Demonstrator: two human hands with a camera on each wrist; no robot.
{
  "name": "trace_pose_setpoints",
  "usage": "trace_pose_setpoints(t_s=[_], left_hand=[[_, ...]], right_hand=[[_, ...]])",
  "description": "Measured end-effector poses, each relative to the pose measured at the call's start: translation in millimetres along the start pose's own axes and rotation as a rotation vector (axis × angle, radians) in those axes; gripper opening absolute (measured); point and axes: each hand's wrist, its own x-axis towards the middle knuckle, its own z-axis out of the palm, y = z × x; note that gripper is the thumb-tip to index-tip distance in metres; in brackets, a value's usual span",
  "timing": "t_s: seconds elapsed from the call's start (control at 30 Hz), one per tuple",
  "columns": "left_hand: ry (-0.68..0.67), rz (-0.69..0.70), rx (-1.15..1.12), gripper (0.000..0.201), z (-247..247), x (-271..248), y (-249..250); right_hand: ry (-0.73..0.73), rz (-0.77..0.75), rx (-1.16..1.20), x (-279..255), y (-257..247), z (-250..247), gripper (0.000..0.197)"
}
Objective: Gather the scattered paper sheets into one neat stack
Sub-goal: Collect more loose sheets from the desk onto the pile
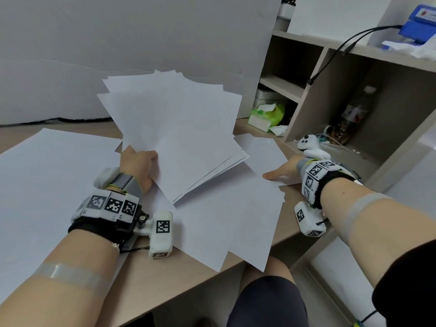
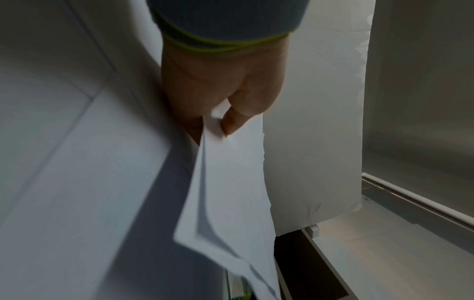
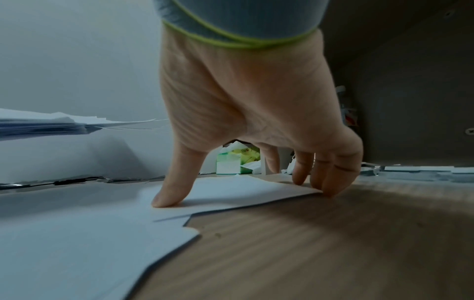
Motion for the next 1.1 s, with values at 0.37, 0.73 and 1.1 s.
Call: trace_pose_setpoints(t_s=[0.37,0.73,1.1], left_hand=[[0.013,0.005,-0.005,0.046,1,2,-1],[0.048,0.026,0.034,0.052,4,-4,4],[0.070,0.056,0.109,0.045,3,-14,8]], right_hand=[[0.062,-0.020,-0.044,24,-7,7,0.152],[0.159,-0.044,0.364,3,14,-7,0.027],[-0.213,-0.011,0.778,-38,36,11,0.022]])
